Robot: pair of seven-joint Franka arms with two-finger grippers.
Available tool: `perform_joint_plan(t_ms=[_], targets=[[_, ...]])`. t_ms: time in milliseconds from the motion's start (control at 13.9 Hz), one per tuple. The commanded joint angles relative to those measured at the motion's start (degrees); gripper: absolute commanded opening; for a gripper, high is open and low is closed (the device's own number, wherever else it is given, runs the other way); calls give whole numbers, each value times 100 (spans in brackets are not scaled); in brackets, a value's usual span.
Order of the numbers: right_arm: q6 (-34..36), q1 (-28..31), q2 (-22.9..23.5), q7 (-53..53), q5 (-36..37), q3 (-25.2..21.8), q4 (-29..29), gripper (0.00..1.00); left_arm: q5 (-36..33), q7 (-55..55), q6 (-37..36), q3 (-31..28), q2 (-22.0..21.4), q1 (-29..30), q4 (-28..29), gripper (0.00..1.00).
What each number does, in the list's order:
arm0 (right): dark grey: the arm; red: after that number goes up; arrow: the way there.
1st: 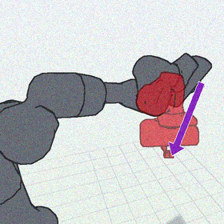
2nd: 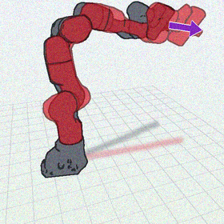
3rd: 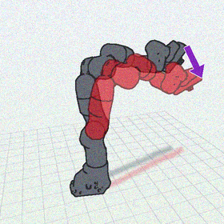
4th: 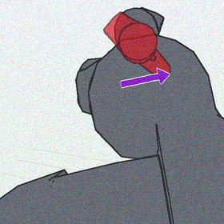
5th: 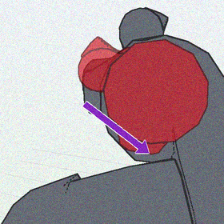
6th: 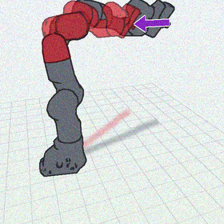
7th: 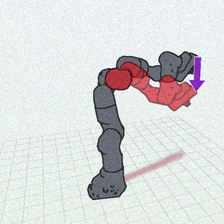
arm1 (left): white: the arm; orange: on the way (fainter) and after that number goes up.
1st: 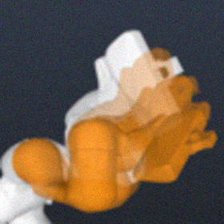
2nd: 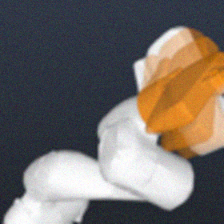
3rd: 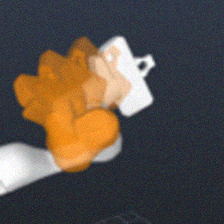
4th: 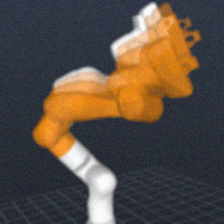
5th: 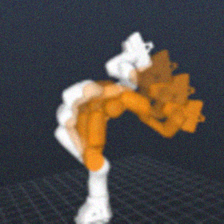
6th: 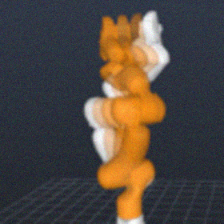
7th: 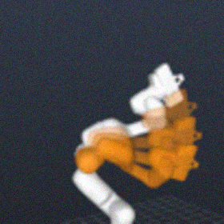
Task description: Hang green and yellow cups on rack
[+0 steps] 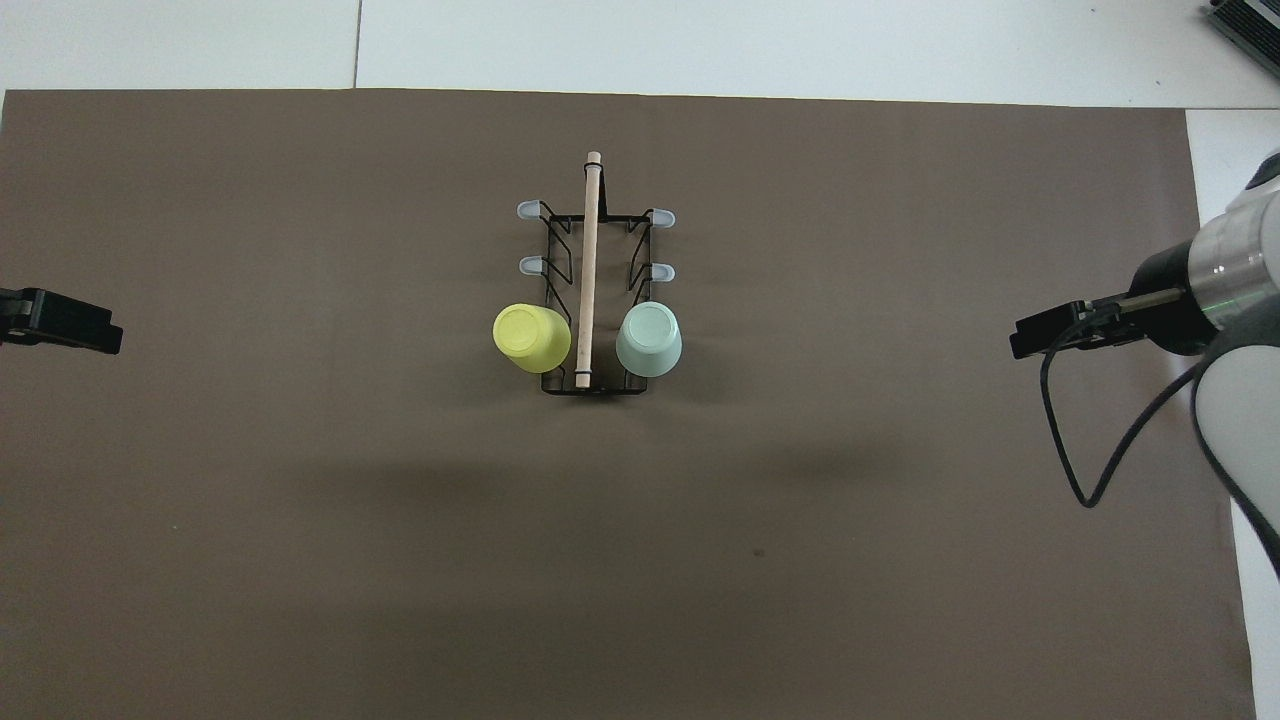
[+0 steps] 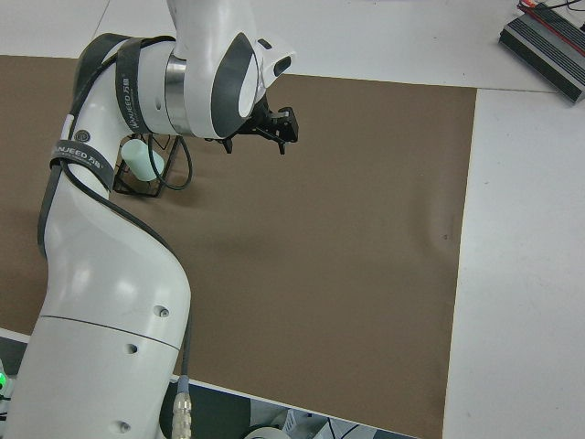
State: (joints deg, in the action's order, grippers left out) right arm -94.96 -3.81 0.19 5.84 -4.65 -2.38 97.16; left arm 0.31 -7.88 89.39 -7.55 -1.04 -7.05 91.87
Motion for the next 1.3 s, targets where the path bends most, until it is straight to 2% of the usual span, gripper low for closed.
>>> perform_joint_plan(t_ms=[0,288,1225], targets=[[57,398,87,-118,210,457,-127,100,-22,14,61,-28,-106,2,103,100],[57,662,87,-135,316,782,-127,100,-22,14,61,-28,-106,2,103,100],[-22,680,96,-426,518,836,-215,100,-22,14,34,-63,-106,2,94,100]])
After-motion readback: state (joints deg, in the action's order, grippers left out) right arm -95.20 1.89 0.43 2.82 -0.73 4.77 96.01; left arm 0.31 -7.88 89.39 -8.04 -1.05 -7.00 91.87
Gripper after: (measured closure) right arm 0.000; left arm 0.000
